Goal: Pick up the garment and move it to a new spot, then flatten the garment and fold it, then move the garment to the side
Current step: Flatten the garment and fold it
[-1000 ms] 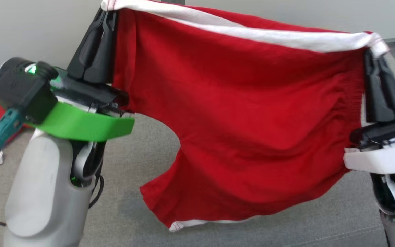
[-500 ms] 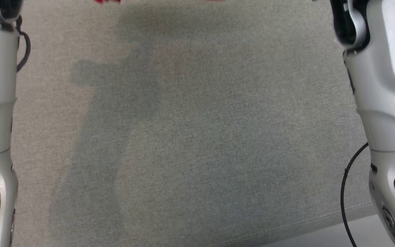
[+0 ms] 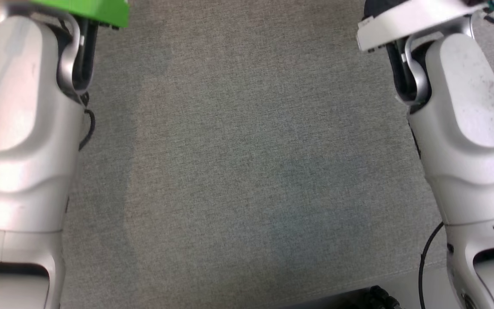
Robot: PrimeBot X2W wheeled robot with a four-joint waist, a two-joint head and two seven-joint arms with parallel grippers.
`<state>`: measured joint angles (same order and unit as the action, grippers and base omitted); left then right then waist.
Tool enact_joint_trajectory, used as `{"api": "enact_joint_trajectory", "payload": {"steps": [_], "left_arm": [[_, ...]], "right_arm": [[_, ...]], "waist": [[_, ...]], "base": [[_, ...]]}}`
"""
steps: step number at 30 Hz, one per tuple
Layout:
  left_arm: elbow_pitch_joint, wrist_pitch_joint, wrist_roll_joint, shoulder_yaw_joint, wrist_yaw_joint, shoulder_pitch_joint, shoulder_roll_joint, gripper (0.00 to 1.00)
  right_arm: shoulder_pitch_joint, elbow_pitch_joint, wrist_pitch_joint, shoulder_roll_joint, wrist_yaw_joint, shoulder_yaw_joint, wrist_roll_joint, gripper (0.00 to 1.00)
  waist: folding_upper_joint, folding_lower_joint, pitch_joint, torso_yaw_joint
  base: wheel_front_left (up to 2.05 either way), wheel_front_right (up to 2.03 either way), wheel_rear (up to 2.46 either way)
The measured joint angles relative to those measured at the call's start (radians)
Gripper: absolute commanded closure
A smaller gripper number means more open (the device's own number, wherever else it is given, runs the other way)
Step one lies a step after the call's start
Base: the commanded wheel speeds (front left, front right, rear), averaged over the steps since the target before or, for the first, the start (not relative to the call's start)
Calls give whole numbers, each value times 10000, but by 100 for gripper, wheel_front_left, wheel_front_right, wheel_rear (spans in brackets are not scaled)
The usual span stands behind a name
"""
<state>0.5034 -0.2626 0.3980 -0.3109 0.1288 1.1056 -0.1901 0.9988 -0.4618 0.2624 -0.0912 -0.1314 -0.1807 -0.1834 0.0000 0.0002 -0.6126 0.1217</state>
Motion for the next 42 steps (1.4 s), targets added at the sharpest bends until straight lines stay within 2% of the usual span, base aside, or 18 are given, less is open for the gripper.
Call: {"api": "enact_joint_trajectory", "payload": {"steps": [6, 14, 25, 34, 37, 42], "left_arm": [[-1902, -12, 67, 598, 0, -2120, 130, 100], [-4322, -15, 146, 1312, 0, -5422, 522, 100], [-6675, -15, 8, 874, 0, -9378, 892, 100], [-7743, 349, -190, 637, -157, -11497, 527, 100], [-7701, 688, -67, 612, -211, -11788, 445, 100], [-6650, 955, 257, 679, -211, -11532, 272, 100]], "right_arm": [[-2004, 1632, 0, -151, 0, 111, -537, 100], [-4476, 3459, 2, -178, 0, 203, -709, 100], [-8304, 5528, 2, -380, 0, 284, -986, 100], [-10867, 6470, 2, -679, 0, 94, -999, 100], [-11204, 6360, 2, -665, 0, -10, -1114, 100], [-11084, 5440, 0, -479, 0, -267, -1371, 100]], "waist": [[0, -1, 393, -125], [0, -3, 1572, -231], [0, -3, 3518, -556], [0, -3, 4661, -744], [0, -3, 4719, -734], [0, -3, 4477, -607]], "base": [[0, 0, 0], [0, 0, 0], [0, 0, 0], [0, 0, 0], [0, 0, 0], [0, 0, 0]]}}
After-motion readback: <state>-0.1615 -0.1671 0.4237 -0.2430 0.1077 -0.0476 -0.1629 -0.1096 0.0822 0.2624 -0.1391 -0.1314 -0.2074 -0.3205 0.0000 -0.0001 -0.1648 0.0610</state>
